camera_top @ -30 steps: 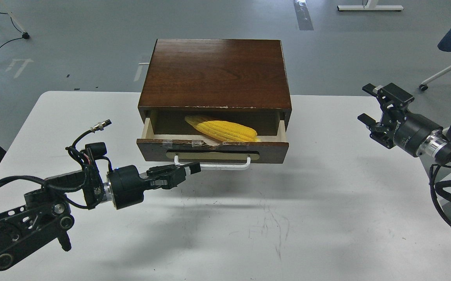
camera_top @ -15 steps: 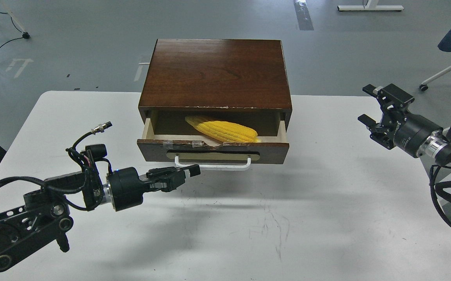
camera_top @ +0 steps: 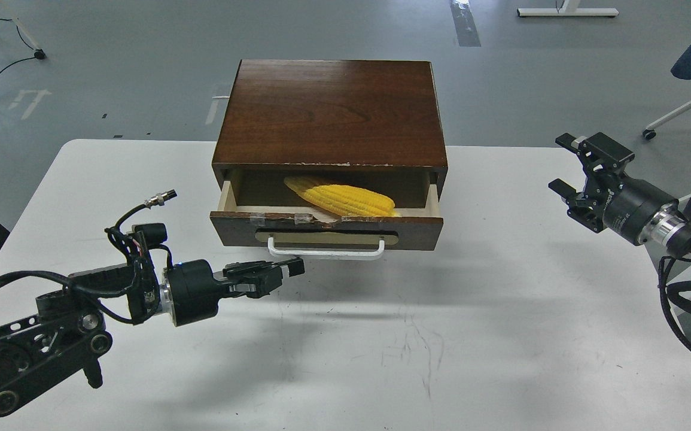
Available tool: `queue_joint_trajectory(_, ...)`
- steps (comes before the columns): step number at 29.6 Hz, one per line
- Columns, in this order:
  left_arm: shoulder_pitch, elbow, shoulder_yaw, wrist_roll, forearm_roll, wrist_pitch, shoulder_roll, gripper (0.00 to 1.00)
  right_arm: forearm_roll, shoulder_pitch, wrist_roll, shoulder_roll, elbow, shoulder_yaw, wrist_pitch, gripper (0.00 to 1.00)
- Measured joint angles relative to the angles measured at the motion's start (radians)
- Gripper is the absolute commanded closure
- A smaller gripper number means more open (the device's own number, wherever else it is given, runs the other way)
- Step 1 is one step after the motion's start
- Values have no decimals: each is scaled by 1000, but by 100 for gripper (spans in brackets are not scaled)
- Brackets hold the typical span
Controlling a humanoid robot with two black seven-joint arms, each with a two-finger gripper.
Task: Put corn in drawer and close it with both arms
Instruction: 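Push the drawer front with the left gripper into the cabinet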
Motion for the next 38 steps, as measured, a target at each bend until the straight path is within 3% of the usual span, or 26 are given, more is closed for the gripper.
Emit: queue_joint_trajectory(38,-80,155,-11,1,-6,27,-49,100,1,-24,0,-1,0,1,-25,4)
